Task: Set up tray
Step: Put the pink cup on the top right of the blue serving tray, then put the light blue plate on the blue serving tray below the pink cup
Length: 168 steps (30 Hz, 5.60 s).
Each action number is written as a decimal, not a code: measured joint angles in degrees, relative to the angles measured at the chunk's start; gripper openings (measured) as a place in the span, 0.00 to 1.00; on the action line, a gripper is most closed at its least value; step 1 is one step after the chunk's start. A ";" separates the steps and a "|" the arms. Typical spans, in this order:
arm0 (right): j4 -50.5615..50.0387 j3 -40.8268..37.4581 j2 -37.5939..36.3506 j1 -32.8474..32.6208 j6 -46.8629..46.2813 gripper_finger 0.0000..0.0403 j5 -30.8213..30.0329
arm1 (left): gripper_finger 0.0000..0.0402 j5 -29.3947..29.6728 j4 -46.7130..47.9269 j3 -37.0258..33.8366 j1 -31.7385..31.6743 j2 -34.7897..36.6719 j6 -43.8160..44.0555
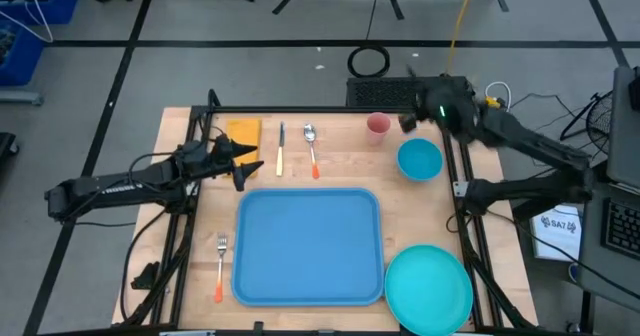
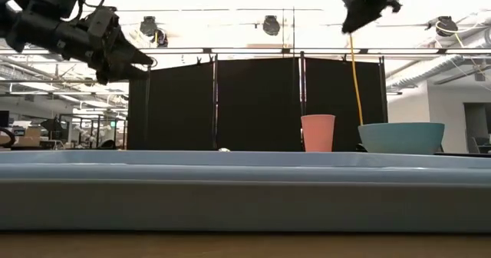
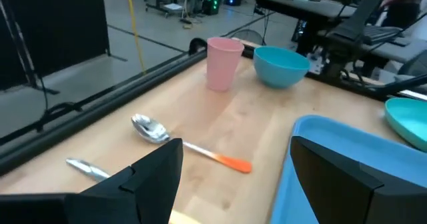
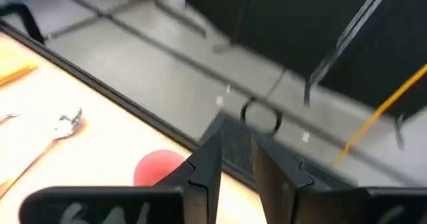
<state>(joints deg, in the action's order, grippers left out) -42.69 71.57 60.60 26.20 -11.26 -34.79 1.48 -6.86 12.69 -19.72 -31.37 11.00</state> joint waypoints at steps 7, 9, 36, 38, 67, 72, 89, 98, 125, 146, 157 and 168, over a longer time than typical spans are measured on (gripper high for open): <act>0.01 3.08 11.14 17.69 0.75 0.19 26.62 | 0.70 -6.10 -3.02 -3.06 -0.10 3.24 -1.31; -0.73 2.76 13.52 20.71 0.45 0.19 28.01 | 0.70 -10.04 -6.65 -4.38 -0.08 4.42 -2.04; 3.51 0.46 28.28 19.79 -1.09 0.19 36.36 | 0.48 -15.02 -9.94 -12.11 -0.07 13.45 -0.02; 3.59 0.48 28.54 19.45 -0.28 0.19 33.40 | 0.48 -15.00 -9.63 -12.11 -0.07 13.43 -0.19; 8.38 -5.47 28.59 18.52 -0.19 0.18 30.53 | 0.50 -14.93 -8.23 -12.11 -0.07 13.43 -0.81; 9.49 -5.47 28.59 16.89 2.13 0.03 31.06 | 0.50 -14.91 -8.21 -12.11 -0.07 13.43 -0.79; 18.45 -5.53 19.40 -3.62 4.17 0.00 30.45 | 0.50 -14.84 -8.10 -12.07 -0.07 13.37 -0.98; 20.19 -5.51 15.97 -21.94 -3.03 0.00 30.29 | 0.50 -14.85 -7.95 -12.07 -0.07 13.37 -1.72; -0.79 -5.47 24.70 -25.78 -13.13 0.00 28.93 | 0.50 -14.48 -7.88 -12.07 -0.07 13.37 -1.57; -0.78 -5.47 25.49 -25.40 -12.59 0.16 24.04 | 0.50 -14.48 -7.77 -12.07 -0.07 13.37 -1.64; 2.96 -5.47 17.80 -27.13 -13.61 0.26 25.96 | 0.50 -14.48 -7.45 -12.07 -0.07 13.37 -1.73; -4.07 -5.47 6.04 -45.47 -33.10 0.23 31.79 | 0.50 -13.89 -6.51 -12.07 -0.08 13.37 -1.92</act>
<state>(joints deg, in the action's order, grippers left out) -46.76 66.11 66.64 -19.27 -44.36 -3.00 -12.40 -13.37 0.62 -19.80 -18.00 9.08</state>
